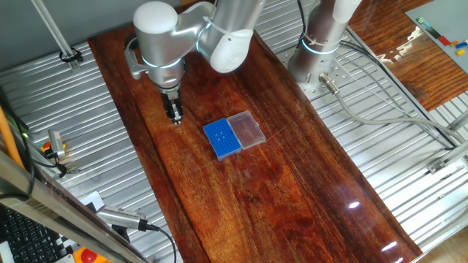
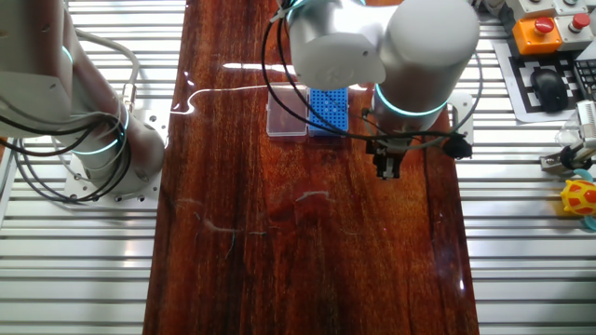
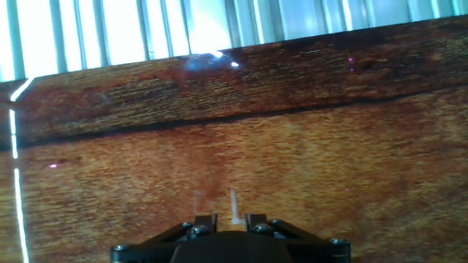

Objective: Insert a small pipette tip into the holder for small pipette tips

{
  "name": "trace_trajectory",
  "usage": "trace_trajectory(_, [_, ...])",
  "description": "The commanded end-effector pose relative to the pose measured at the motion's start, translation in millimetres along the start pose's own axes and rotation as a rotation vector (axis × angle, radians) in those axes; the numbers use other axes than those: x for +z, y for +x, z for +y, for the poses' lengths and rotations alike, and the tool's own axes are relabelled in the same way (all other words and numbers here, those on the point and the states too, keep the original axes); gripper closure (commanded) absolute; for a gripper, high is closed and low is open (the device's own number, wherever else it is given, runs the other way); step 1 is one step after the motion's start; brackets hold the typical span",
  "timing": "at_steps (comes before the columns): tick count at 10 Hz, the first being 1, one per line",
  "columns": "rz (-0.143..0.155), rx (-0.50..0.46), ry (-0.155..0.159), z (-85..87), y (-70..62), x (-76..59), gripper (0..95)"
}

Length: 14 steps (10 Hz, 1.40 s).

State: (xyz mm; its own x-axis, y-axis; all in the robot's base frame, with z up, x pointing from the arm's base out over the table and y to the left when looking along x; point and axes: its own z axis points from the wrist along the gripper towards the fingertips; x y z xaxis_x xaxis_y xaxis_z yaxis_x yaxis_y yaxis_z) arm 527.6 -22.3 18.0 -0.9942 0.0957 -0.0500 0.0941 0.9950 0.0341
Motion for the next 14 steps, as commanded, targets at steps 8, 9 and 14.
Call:
trace_trajectory(8, [-0.005, -0.017, 0.001, 0.3, 3.7, 9.2, 76.0])
trace_trajectory(9, [-0.005, -0.018, 0.002, 0.3, 3.5, 9.5, 76.0])
trace_trajectory(14, [-0.005, -0.029, 0.006, 0.5, 0.7, 9.3, 95.0])
